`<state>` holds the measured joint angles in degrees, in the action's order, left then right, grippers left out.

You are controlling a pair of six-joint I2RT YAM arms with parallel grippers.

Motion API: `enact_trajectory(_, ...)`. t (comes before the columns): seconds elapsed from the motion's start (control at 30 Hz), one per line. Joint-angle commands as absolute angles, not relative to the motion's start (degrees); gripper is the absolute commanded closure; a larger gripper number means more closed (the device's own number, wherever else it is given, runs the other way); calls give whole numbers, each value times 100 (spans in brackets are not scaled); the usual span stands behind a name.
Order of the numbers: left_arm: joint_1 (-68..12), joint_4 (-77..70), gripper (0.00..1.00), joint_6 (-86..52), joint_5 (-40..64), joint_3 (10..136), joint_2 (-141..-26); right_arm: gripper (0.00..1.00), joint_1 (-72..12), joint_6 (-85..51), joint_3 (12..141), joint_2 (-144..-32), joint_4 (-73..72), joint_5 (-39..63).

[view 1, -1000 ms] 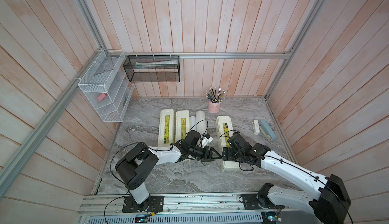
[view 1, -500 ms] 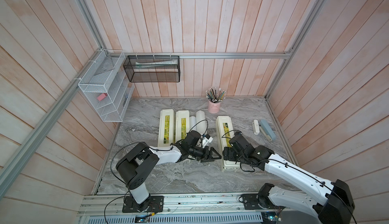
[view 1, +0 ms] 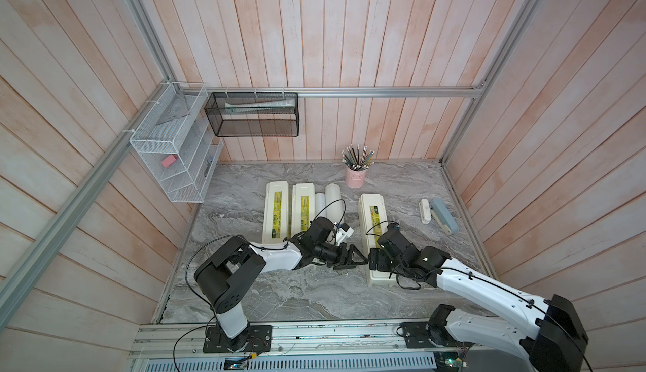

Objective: Put plastic wrap rolls into dispensers
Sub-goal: Close the lid on the plastic wrap cutting box.

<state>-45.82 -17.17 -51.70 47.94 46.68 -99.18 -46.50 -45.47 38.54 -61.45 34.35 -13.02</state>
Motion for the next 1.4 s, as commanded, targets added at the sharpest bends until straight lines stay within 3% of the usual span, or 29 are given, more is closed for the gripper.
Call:
enact_trajectory(0.0, -4596, -1828, 24, -5150, 4876, 4624, -10011, 7, -4748, -4721, 3738, -6272, 3664, -1212)
enact_trajectory(0.2, -4598, -1881, 24, -5177, 4892, 4605, -10028, 2, -4772, -4741, 3807, -6335, 3767, -1248)
enact_trajectory(0.83, -4596, -1906, 24, -5186, 4904, 4597, -10046, 2, -4772, -4623, 4147, -6109, 3977, -1285)
enact_trajectory(1.13, -4597, -1907, 24, -5179, 4924, 4654, -10106, 16, -4771, -4589, 4119, -6180, 3989, -1313)
enact_trajectory(1.37, -4597, -1940, 24, -5194, 4945, 4650, -10151, 21, -4772, -4524, 4429, -6229, 4206, -1450)
